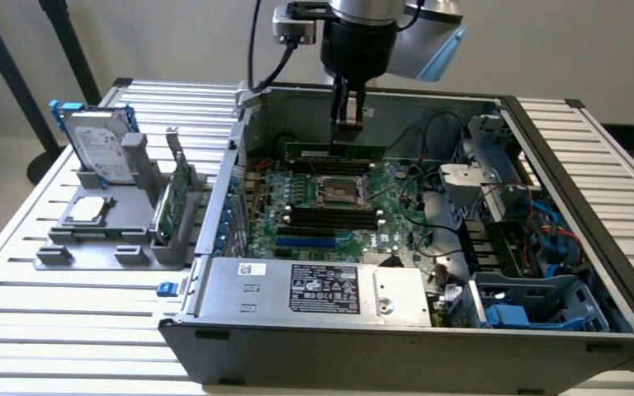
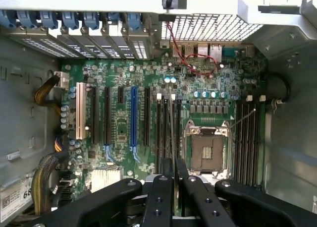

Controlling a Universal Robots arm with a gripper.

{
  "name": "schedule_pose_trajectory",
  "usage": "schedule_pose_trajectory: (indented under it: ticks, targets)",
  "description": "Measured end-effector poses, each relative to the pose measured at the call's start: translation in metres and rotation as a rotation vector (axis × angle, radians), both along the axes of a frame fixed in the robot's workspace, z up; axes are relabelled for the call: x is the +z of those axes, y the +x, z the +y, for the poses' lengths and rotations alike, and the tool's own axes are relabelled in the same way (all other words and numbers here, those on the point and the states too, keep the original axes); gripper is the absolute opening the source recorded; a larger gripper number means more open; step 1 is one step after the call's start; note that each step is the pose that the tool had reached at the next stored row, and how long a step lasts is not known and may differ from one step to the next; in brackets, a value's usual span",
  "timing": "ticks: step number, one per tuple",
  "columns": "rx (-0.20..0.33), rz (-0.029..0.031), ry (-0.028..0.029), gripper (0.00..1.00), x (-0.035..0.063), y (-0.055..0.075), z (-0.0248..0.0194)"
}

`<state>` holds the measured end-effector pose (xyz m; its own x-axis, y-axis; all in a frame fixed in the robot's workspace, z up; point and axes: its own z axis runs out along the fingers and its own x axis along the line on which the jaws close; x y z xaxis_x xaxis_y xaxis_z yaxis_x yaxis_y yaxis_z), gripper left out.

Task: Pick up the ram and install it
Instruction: 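Pick up the ram and move it above insertion slot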

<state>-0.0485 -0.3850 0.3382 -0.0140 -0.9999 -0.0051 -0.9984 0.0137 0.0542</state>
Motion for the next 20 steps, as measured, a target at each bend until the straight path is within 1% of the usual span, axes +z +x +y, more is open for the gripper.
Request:
schedule_pose_trajectory:
  ticks: [7,13,15,17,20]
  targets:
    - [-0.068,0.0001,-0.0002,0.14,-0.0125,0.005,0.0000]
    - [-0.111,-0.0005,-0.0001,0.14,-0.0234,0.005,0.0001]
    - [-0.119,-0.0027,0.0000,0.14,-0.0268,0.005,0.0001]
    - [-0.121,-0.0066,0.0002,0.14,-0.0300,0.005,0.0001]
    - [-0.122,-0.0161,0.0004,0.14,-0.0348,0.005,0.0001]
